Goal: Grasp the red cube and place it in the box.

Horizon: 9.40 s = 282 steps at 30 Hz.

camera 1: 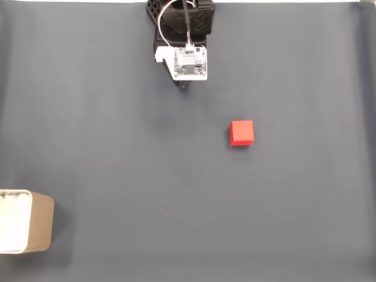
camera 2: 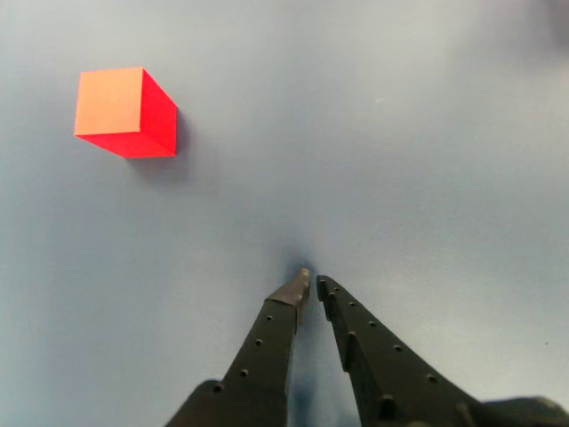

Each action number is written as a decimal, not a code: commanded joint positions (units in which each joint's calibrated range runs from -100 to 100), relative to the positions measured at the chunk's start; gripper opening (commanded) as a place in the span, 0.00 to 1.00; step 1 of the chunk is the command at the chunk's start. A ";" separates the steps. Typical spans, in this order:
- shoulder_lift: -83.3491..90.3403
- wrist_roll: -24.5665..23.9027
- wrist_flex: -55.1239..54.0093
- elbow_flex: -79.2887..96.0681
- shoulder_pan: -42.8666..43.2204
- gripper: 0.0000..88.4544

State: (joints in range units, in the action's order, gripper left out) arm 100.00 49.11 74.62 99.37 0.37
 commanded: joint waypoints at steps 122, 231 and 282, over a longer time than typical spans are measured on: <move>-57.54 -6.98 -6.26 -61.14 18.73 0.34; -84.32 -7.72 -37.90 -53.66 17.81 0.41; -85.70 -7.08 -36.26 -56.76 18.52 0.00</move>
State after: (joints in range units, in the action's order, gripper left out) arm 13.94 41.59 37.47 45.75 18.40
